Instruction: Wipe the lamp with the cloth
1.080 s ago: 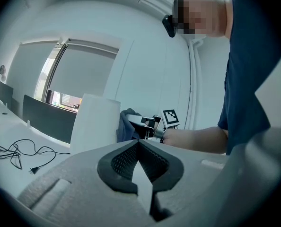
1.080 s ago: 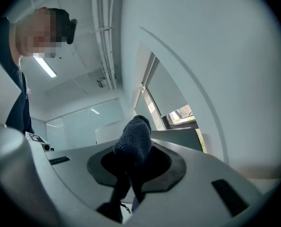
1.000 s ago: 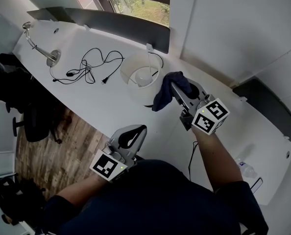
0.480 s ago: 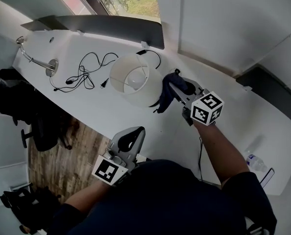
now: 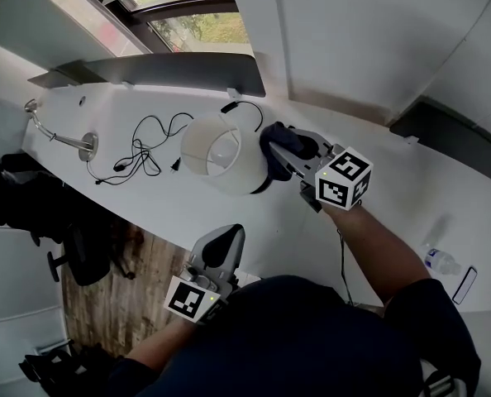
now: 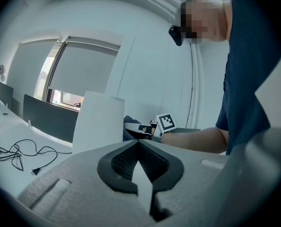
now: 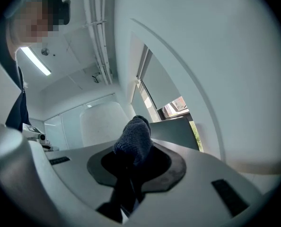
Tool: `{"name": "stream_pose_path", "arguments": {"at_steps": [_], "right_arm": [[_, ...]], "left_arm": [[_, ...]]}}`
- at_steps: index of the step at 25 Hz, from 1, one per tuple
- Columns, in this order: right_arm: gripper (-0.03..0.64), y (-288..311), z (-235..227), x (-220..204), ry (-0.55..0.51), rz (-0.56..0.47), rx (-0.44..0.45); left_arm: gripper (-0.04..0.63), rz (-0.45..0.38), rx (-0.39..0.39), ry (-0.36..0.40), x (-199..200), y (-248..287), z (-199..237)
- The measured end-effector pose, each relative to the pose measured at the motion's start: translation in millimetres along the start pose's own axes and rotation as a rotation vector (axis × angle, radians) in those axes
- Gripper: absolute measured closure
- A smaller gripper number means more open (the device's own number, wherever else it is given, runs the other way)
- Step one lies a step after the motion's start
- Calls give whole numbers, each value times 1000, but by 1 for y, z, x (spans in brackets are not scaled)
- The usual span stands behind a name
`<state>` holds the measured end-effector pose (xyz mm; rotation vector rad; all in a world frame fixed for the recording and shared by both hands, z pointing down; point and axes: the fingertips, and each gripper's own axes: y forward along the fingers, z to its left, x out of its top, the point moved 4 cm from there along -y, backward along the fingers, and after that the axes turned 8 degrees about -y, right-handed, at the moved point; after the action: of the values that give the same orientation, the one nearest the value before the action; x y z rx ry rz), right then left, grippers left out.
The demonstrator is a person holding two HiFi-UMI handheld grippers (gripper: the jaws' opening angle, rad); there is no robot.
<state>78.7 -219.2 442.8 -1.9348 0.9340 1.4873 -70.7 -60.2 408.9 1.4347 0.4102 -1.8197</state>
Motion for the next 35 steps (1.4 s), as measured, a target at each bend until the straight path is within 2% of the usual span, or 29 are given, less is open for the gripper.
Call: {"name": "stream_pose_path", "arguments": {"at_steps": [10,15,19,28,35], "right_arm": [[528,14,30,83,-103,-120,80],[528,22,29,99,-137,-139,98],[528,28,13,81,-129,-110,80],[529,43,-36,2,-66,60,43],[528,58,-56,-26,-52,131,55]], "left_arm": [[589,-21,-25,-4,4,-1,2],[589,-20,-25,-3,3,1,2],[589,-15,-16,-8,-1,3,6],[589,14,15,-27,-9,9,12],[589,24,51,-50,-15,5,19]]}}
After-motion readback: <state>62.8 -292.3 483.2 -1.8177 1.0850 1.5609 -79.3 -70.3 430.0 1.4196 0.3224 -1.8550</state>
